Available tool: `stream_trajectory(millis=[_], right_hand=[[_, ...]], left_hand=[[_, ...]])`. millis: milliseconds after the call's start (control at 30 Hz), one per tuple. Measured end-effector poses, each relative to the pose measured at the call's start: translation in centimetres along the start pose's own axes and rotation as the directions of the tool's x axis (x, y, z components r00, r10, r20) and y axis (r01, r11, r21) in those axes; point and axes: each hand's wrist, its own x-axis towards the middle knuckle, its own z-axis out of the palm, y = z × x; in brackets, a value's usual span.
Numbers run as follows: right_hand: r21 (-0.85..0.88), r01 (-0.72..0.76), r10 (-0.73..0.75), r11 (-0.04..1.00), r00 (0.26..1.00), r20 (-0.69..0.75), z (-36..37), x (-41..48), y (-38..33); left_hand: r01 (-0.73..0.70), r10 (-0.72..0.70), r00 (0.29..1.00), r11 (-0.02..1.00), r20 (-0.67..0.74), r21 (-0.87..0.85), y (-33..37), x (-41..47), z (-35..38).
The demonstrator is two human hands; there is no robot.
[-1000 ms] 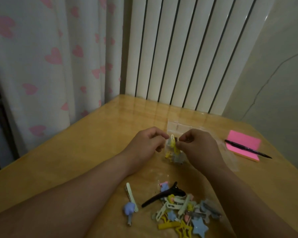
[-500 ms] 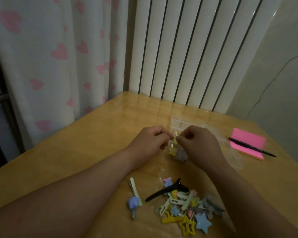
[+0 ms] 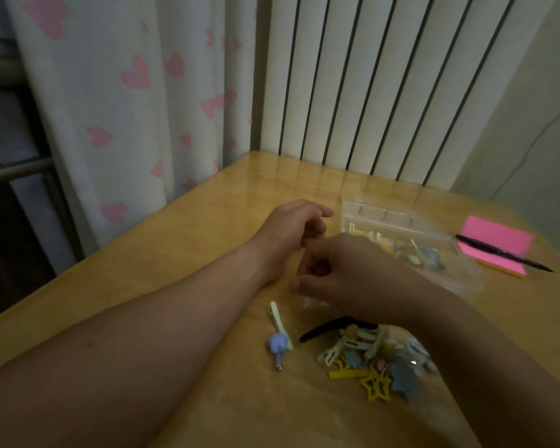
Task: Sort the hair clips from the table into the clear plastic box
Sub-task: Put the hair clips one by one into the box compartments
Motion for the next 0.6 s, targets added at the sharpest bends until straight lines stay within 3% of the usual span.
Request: stream_trajectory(millis=[133,233,400,533,600], right_hand=[[-0.066,0.003,0.003,0.998,0.995,0.097,2.0,-0.5,-1.9],[-0.046,-0.008,0.012,0.999,0.997,0.078,2.6,-0.4,-2.2],[0.247,-0.104,0.12,0.963,0.991,-0.054,0.4,0.4,0.2],[0.51,-0.169,0.346,0.844,0.897,-0.276,-3.1,0.4,4.5],[0.567,-0.204,0.441,0.798,0.838,-0.32,-4.0,0.1,7.0]], left_hand=[[-0.006,0.007,1.0,1.0,-0.023,0.027,-0.5,0.5,0.1],[-0.015,0.016,1.0,0.999,-0.023,0.041,-0.6,0.6,0.1],[0.002,-0.002,1.0,1.0,-0.029,0.002,-0.3,0.2,0.1],[-0.097,0.083,0.995,0.953,0.059,0.287,-0.3,-0.4,0.6],[-0.156,0.124,0.986,0.907,0.108,0.39,-0.6,-0.8,1.2]])
